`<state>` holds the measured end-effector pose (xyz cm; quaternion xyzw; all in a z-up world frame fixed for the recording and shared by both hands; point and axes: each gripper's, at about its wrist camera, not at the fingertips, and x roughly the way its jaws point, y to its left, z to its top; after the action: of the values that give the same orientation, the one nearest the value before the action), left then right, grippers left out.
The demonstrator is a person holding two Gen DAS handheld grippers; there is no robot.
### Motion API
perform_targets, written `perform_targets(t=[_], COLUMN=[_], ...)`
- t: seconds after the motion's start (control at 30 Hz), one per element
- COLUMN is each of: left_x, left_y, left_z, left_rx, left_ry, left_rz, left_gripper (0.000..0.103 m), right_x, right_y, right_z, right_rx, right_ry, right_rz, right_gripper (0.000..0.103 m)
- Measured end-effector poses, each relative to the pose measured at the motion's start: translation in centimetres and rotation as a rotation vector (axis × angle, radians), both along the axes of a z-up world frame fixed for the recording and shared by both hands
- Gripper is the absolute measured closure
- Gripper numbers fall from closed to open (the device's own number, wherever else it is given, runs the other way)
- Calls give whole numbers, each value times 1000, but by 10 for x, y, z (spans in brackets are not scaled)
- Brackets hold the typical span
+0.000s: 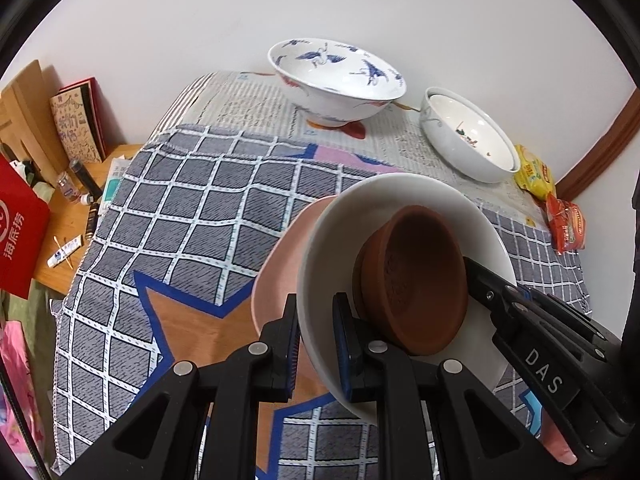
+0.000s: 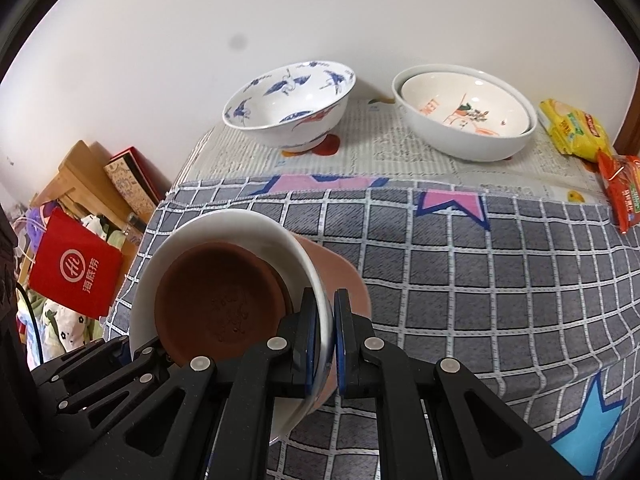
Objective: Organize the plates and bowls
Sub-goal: 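Lift the white bowl with both grippers and carry it toward the pink plate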
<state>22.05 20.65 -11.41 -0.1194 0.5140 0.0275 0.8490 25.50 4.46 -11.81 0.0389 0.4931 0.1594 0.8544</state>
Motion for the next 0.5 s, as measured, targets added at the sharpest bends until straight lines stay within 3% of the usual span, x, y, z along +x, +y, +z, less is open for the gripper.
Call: perform_targets(t=[0.5], left_x=[12], left_y=[10], left_z=[-37], left_rx=[-5], left_ry=[65], left_rz=[16], left_gripper=[88], right_x=[14], right_y=[14], right_z=[-43], right_rx=[-11], right_ry=[73], right_rz=[29], right_gripper=[95])
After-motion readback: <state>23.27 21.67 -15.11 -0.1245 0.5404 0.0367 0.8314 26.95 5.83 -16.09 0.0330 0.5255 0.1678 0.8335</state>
